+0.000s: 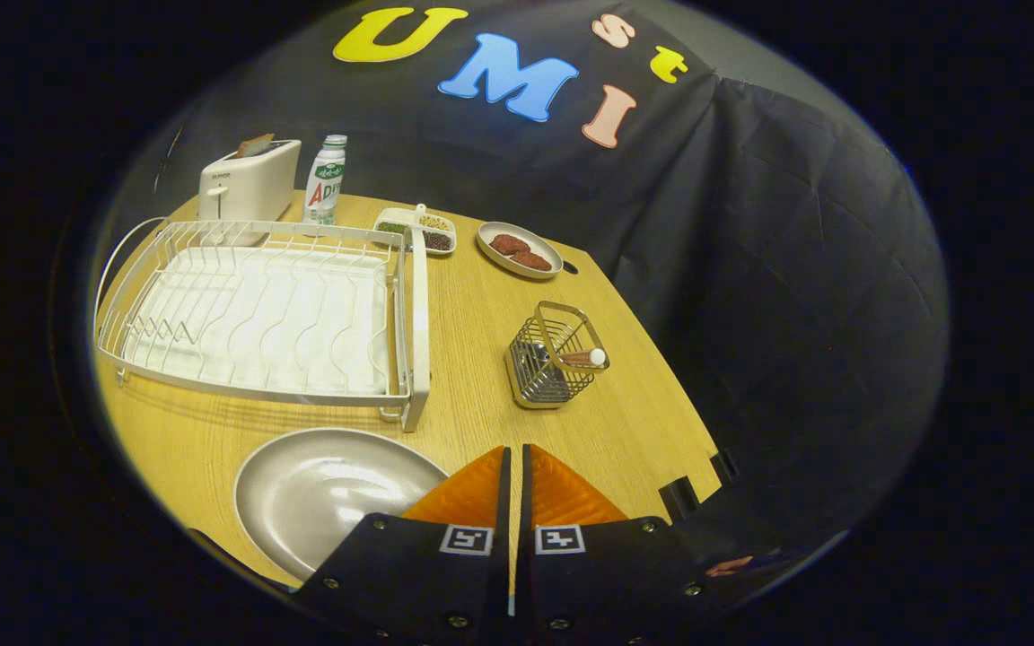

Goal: Take the plate from the dish rack, then take the spoon from the basket and place it into the plate.

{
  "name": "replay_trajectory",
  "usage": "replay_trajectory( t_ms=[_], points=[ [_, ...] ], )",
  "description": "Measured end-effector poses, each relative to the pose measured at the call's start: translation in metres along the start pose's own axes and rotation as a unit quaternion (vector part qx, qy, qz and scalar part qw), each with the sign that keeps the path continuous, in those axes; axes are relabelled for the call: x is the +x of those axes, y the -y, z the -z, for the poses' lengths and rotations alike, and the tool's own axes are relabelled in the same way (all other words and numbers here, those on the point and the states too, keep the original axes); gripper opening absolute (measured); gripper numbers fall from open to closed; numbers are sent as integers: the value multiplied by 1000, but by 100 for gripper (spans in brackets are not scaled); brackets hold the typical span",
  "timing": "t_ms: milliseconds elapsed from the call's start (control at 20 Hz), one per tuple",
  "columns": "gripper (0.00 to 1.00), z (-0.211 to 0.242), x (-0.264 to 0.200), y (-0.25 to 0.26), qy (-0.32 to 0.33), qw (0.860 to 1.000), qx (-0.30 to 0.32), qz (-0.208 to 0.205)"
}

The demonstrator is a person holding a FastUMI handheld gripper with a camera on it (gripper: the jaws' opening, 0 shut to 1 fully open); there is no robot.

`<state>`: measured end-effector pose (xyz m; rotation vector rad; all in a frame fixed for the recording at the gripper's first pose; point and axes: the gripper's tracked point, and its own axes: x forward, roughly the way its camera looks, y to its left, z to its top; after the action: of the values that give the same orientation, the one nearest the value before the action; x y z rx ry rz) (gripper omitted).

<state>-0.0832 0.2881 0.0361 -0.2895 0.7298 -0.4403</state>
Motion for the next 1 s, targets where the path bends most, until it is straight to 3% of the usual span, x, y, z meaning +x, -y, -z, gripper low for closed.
replay_trajectory(
  t_ms=[300,400,1000],
  points=[
    [8,-21,27,25,9,1000,7,9],
    [17,-28,35,37,12,1000,15,15],
    [18,-45,81,51,-3,999,34,0]
  ],
)
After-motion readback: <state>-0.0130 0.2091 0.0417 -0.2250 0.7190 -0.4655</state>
